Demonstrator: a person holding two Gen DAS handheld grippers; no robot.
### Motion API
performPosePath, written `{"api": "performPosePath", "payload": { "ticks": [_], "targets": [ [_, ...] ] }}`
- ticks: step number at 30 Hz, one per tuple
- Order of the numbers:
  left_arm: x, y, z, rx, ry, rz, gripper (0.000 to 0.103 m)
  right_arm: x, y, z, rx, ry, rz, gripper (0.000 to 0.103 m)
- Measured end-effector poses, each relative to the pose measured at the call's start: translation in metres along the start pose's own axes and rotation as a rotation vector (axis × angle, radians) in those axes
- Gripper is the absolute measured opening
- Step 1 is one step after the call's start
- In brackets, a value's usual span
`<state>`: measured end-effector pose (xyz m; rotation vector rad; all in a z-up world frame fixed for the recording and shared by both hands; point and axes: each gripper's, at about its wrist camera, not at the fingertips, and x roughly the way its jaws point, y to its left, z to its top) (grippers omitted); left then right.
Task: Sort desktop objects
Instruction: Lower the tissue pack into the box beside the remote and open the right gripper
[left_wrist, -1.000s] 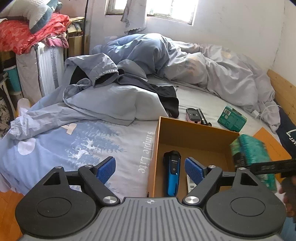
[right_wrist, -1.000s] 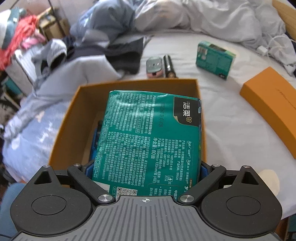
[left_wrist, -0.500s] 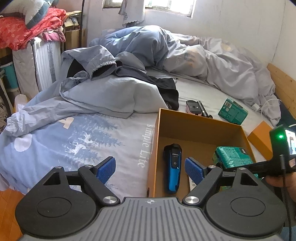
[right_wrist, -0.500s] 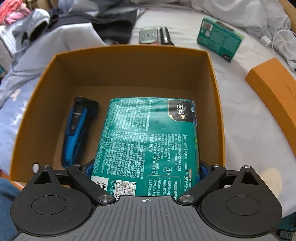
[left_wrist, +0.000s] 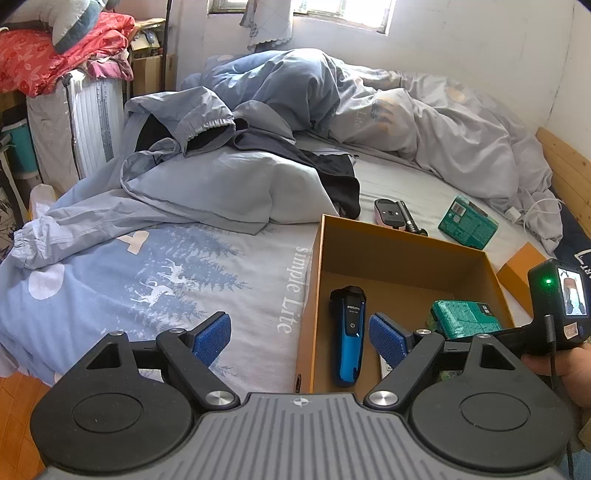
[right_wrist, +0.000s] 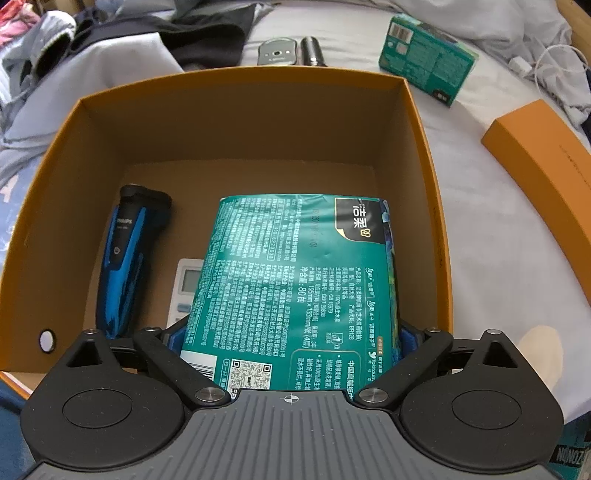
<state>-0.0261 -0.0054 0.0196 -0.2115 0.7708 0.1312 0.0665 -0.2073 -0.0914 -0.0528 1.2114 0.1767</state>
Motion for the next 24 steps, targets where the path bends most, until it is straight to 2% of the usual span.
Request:
{"api": "performPosePath", "payload": {
  "ticks": [2,4,21,24],
  "targets": [
    [0.000,-0.002,-0.001,-0.002,-0.001,0.002,0.087,0.001,0.001,-0.003,0.002,0.002,-0.002,0.098],
    [0.000,-0.001,-0.001,-0.002,-0.001,0.003,0.087,0.004,-0.010,0.017,0.006,0.005,-0.006,0.099],
    [0.001,0.000,0.001,0.004,-0.002,0.004,0.087,-0.054,-0.026,0.004,0.019,-0.131,0.061,0.102],
    [0.000,0.000,0.001,0.003,-0.003,0.003,0.087,-0.073,-0.030,-0.006,0.007,-0.177,0.073,0.102]
  ]
}}
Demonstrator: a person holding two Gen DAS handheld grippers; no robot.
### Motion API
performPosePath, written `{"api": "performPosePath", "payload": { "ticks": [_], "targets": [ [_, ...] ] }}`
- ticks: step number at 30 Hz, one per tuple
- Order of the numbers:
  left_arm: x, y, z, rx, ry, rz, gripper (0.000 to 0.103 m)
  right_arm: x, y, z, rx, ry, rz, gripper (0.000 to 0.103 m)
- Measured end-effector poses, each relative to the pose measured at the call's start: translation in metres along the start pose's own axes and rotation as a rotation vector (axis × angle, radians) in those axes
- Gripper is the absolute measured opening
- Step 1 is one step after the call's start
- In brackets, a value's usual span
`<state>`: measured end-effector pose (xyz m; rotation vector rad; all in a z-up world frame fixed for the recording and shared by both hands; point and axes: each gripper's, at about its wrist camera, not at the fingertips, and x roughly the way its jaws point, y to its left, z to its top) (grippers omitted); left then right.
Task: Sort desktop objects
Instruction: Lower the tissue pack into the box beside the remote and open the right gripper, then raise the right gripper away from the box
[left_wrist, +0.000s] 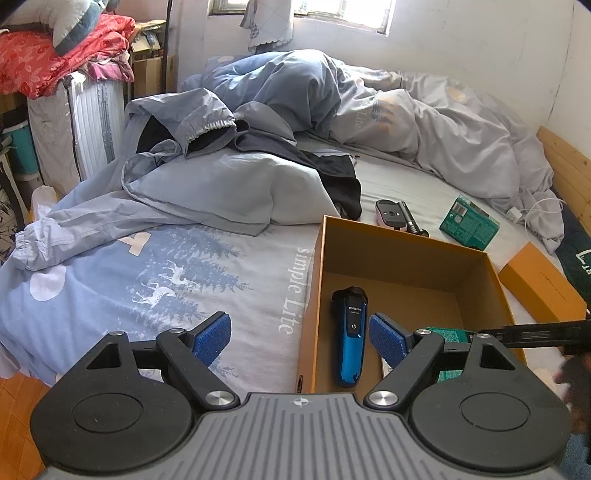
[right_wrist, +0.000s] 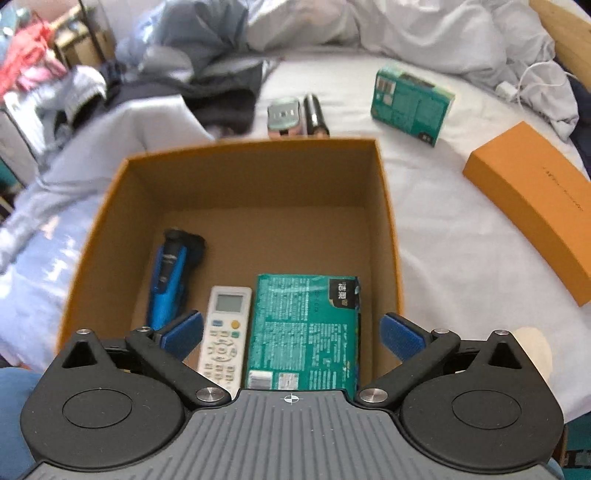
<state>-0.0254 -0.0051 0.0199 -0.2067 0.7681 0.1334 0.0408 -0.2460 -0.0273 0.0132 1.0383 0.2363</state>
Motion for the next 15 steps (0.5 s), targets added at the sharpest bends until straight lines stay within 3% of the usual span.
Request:
{"api": "performPosePath", "payload": {
  "ticks": [15],
  "targets": [
    [-0.003,-0.002,0.000,0.004,-0.007,-0.007,0.087,-0.115,-0.013,-0.037,-0.076,-0.247,0.068,0.103]
  ]
}}
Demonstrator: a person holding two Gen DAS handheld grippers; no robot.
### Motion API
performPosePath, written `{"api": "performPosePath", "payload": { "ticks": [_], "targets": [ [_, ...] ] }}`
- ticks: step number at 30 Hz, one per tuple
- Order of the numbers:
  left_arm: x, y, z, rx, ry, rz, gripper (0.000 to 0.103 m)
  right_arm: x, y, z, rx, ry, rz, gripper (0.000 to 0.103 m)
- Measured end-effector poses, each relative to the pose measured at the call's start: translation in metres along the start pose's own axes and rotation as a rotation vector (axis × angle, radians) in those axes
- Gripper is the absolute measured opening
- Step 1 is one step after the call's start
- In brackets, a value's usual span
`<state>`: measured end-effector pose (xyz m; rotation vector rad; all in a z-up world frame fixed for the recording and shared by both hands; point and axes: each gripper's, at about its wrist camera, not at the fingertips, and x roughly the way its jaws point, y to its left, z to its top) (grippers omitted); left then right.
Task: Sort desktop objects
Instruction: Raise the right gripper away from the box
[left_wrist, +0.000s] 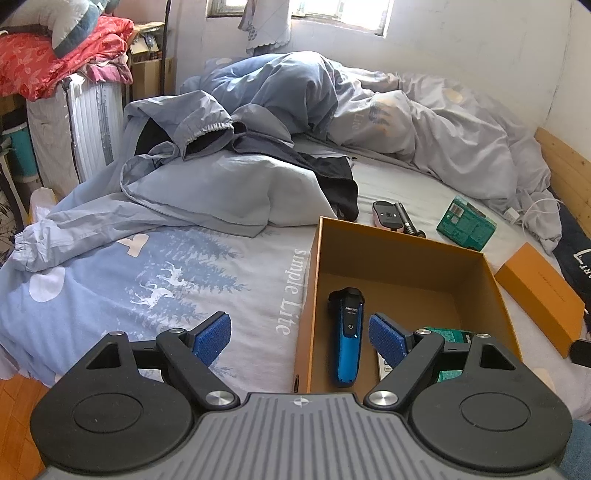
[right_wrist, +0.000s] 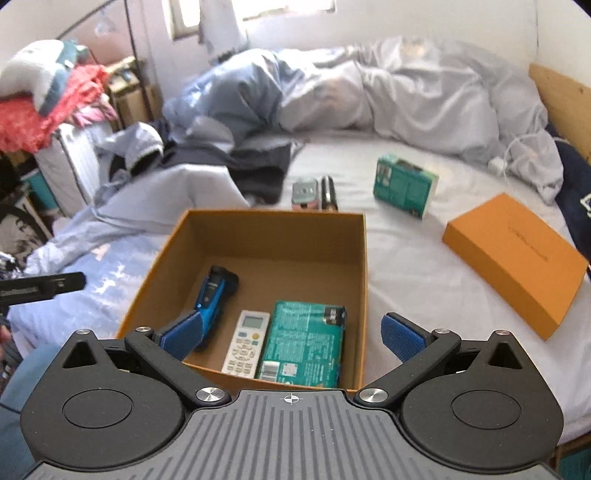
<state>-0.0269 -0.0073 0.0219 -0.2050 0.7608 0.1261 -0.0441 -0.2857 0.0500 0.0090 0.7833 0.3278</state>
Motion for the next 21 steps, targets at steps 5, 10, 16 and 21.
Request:
{"api": "performPosePath", "payload": {
  "ticks": [5,10,16,21],
  "targets": [
    [-0.001,-0.002,0.000,-0.002,-0.011,-0.014,0.087,-0.003,-0.003,-0.002,-0.003,-0.029,0.004,0.103],
    [0.000,-0.006,-0.001,0.001,-0.018,-0.009,0.087,0.004,-0.010,-0.004,0.004,-0.028,0.014,0.103],
    [0.003,-0.010,-0.001,0.010,-0.019,-0.006,0.087,0.012,-0.013,0.000,0.002,-0.019,0.027,0.103],
    [0.003,-0.012,-0.002,0.022,-0.020,0.000,0.087,0.017,-0.015,0.006,-0.002,-0.009,0.038,0.103]
  ]
}}
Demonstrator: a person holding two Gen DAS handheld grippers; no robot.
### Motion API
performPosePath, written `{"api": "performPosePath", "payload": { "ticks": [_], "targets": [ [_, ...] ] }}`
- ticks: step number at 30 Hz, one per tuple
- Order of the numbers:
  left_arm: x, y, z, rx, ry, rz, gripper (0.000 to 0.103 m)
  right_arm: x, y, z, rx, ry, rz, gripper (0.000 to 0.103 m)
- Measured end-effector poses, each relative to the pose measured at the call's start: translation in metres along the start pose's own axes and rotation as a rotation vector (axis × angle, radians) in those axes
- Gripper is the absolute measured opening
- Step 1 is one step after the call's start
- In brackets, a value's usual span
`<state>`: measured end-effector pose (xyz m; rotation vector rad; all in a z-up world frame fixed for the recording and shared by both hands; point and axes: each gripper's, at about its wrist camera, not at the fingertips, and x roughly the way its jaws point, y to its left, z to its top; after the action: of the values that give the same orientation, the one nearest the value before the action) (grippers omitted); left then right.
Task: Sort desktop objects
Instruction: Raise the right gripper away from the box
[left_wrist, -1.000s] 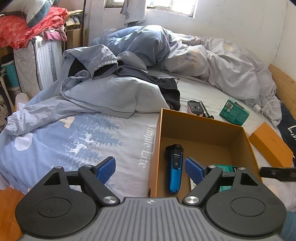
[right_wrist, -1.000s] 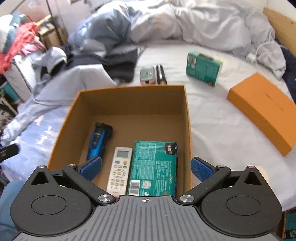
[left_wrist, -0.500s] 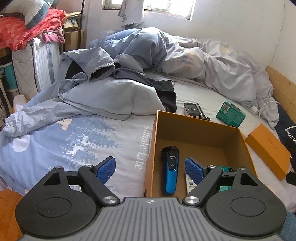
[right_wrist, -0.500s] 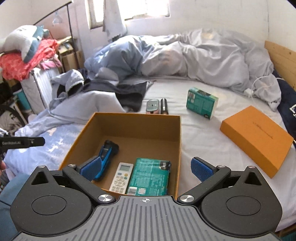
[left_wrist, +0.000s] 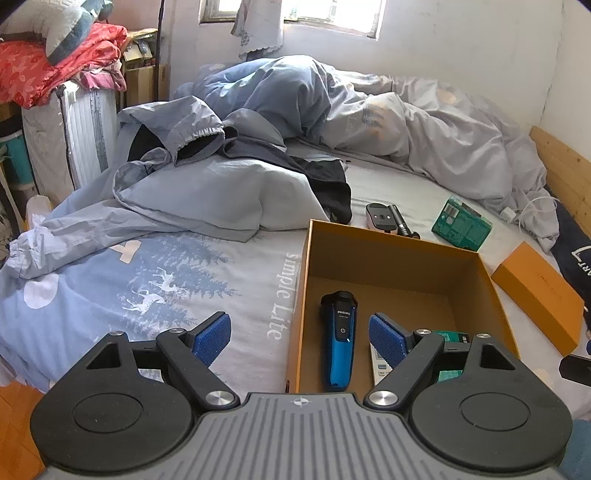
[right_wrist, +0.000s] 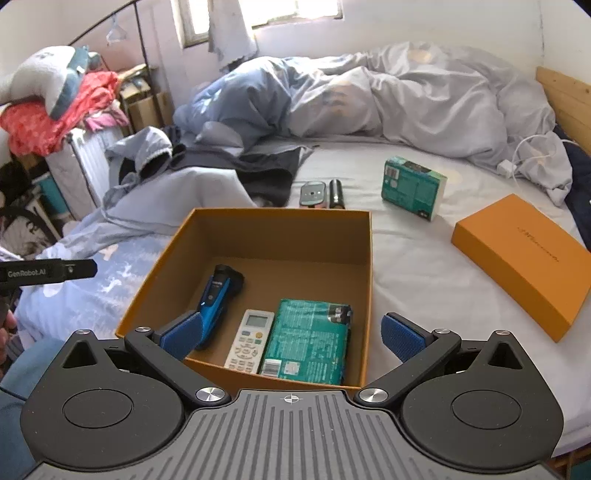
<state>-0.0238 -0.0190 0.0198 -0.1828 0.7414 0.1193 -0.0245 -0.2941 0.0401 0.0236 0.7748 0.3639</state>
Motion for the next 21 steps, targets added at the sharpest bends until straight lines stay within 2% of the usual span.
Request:
{"api": "performPosePath", "payload": {
  "ticks": [7,21],
  "targets": [
    [0.000,-0.002,-0.001,0.008,0.001,-0.004,0.087,-0.006,0.015,-0.023,-0.006,0.006,-0.002,0.103],
    [0.001,-0.001,0.000,0.001,0.003,-0.011,0.087,-0.003,0.017,-0.025,-0.005,0.013,-0.010,0.103]
  ]
}}
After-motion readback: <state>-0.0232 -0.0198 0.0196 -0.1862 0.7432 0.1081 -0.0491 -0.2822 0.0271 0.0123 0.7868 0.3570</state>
